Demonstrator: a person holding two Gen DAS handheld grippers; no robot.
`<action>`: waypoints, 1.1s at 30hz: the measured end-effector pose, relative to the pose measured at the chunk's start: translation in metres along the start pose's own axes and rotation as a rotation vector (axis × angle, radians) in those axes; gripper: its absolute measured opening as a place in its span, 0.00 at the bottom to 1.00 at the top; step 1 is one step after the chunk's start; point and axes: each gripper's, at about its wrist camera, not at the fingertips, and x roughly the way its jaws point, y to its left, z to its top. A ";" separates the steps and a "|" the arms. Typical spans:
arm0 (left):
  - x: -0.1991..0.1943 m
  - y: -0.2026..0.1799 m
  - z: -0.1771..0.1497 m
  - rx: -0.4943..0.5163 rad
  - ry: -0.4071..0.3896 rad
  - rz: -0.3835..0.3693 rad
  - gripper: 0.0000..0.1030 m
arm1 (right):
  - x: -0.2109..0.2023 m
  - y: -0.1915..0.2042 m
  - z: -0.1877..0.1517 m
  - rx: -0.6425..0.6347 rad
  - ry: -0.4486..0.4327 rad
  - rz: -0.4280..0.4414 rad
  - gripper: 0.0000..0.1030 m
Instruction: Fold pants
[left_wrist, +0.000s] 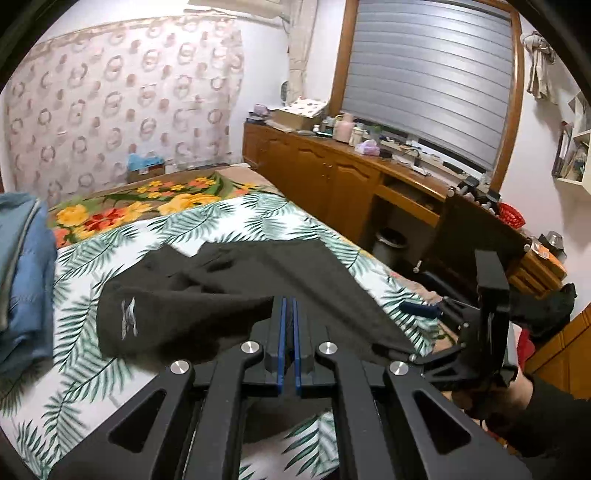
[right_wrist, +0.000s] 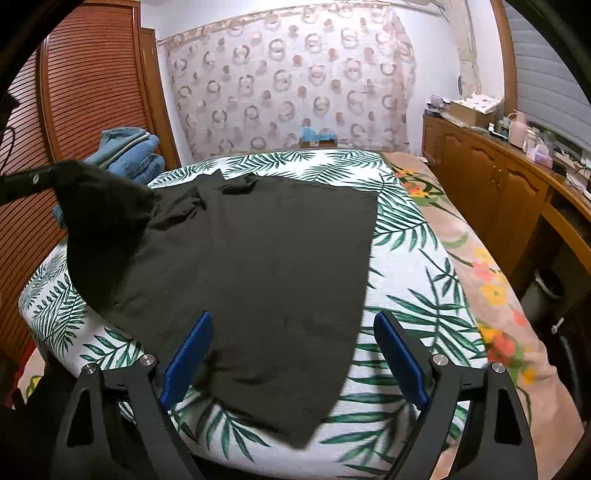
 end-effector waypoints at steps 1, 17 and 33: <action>0.002 -0.003 0.002 0.006 0.000 -0.002 0.04 | -0.001 -0.001 0.000 0.001 -0.003 -0.003 0.86; 0.012 0.010 -0.003 -0.041 0.022 0.122 0.20 | 0.002 0.000 0.001 -0.011 -0.006 0.014 0.85; -0.007 0.044 -0.027 -0.117 -0.001 0.173 0.75 | 0.013 0.013 0.007 -0.027 -0.009 0.038 0.81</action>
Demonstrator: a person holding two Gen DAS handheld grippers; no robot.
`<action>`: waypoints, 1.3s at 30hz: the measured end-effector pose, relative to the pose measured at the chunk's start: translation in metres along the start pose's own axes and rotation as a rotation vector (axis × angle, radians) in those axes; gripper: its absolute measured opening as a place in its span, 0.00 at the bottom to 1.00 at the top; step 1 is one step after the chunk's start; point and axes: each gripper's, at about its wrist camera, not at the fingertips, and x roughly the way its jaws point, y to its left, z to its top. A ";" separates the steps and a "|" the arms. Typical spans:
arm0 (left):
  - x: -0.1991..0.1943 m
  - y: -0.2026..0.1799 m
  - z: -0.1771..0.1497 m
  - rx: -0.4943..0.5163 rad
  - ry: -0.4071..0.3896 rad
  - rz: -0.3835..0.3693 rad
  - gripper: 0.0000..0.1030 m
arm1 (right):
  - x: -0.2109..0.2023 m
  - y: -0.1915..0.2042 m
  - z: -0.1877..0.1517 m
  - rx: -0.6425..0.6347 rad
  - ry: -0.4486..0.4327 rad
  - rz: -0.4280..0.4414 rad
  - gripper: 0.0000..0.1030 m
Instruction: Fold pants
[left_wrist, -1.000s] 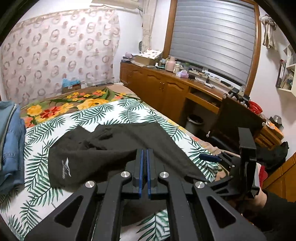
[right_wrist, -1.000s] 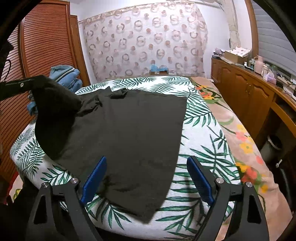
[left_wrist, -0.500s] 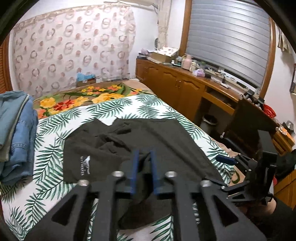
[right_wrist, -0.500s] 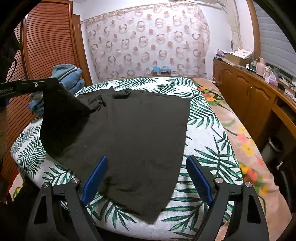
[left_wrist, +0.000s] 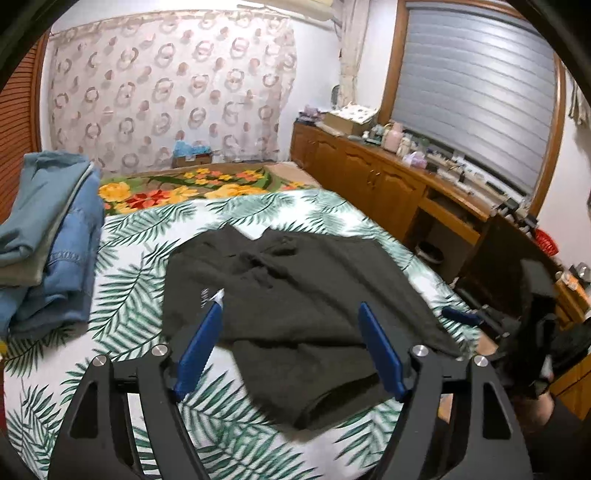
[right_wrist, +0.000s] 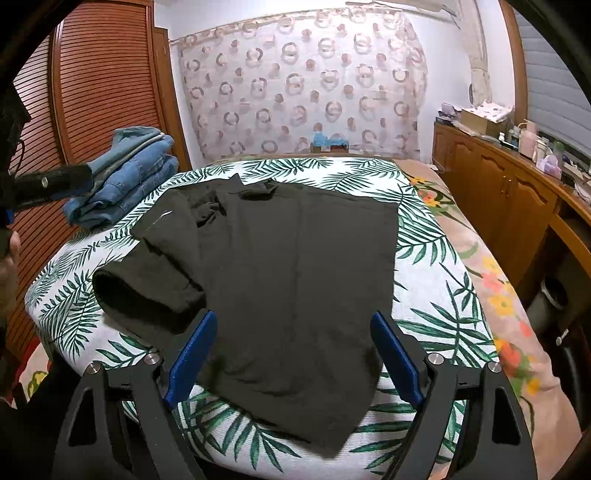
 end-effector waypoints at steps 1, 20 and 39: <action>0.004 0.003 -0.003 -0.001 0.010 0.009 0.75 | 0.001 0.001 0.001 0.002 0.002 0.008 0.79; 0.048 0.033 -0.058 -0.020 0.178 0.083 0.75 | 0.039 0.033 0.015 -0.047 0.055 0.125 0.42; 0.048 0.027 -0.060 0.027 0.185 0.115 0.77 | 0.035 0.050 0.022 -0.125 0.050 0.135 0.03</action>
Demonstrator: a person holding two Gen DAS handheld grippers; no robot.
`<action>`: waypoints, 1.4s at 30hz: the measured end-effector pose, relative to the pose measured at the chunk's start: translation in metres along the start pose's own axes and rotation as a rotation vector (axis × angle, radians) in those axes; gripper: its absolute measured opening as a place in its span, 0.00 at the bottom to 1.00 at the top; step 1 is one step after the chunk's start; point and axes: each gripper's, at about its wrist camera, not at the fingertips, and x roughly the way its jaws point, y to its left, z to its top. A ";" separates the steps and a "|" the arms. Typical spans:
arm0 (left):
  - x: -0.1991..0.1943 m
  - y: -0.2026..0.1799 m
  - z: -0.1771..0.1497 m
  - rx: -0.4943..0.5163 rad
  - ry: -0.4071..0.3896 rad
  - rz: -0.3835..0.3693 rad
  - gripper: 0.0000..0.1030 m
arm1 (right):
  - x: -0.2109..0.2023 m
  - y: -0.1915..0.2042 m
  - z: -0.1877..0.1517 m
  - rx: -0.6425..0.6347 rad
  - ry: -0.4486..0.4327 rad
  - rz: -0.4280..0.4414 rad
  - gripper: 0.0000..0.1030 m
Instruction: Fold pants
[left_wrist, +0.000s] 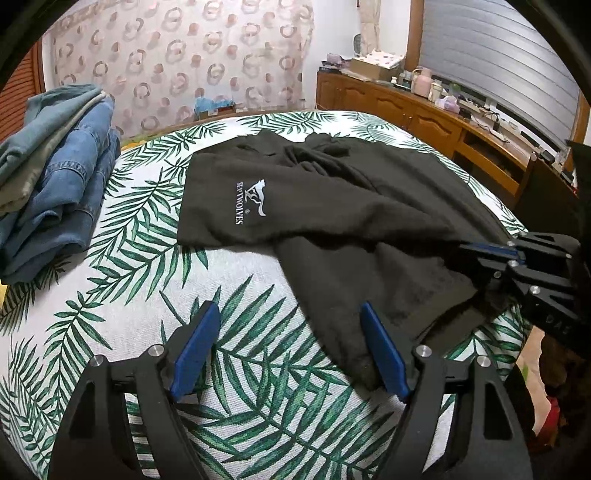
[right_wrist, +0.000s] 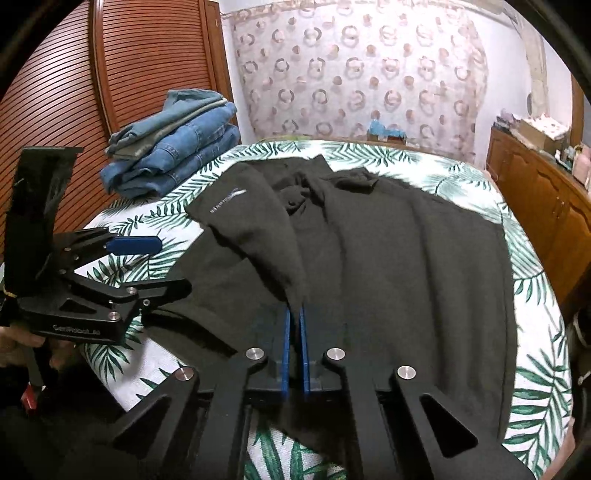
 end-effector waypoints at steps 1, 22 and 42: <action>0.000 0.001 0.001 -0.005 0.004 0.000 0.77 | -0.003 0.002 0.001 -0.006 -0.015 -0.005 0.02; -0.011 -0.013 0.006 0.038 -0.032 0.033 0.77 | -0.045 -0.002 -0.003 -0.016 -0.079 -0.020 0.07; -0.022 -0.012 0.005 0.010 -0.063 0.011 0.77 | -0.046 0.005 0.004 -0.063 -0.088 -0.039 0.01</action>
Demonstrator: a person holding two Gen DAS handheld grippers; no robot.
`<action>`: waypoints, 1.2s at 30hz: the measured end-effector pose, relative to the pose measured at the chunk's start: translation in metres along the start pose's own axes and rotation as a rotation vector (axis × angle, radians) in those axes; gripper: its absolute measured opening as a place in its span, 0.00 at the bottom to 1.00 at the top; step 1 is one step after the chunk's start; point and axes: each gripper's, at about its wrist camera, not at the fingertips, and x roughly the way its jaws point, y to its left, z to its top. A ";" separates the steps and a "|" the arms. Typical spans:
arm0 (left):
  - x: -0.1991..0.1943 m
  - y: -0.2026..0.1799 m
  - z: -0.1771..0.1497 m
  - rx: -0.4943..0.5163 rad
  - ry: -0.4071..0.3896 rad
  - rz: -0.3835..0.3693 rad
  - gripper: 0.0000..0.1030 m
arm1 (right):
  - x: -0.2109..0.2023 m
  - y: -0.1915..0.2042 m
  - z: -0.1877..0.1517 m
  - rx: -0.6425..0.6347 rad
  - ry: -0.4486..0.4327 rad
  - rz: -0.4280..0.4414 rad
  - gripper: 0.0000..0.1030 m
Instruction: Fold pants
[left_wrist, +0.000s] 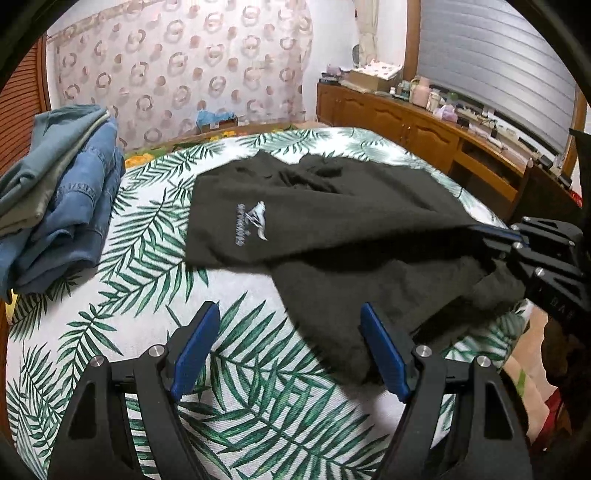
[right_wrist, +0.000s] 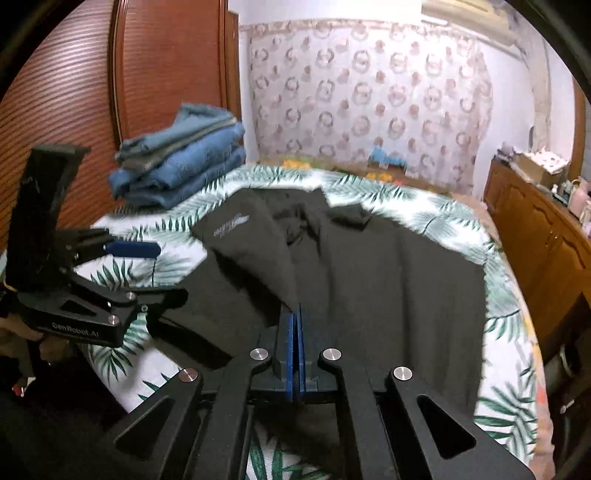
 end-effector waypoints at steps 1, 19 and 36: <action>-0.002 -0.001 0.002 0.002 -0.005 -0.004 0.77 | -0.006 0.000 0.001 0.004 -0.014 -0.006 0.01; -0.005 -0.031 0.015 0.026 -0.046 -0.057 0.77 | -0.091 -0.024 -0.031 0.068 -0.080 -0.096 0.01; 0.006 -0.049 0.002 0.062 -0.017 -0.054 0.77 | -0.083 -0.037 -0.061 0.145 0.027 -0.115 0.01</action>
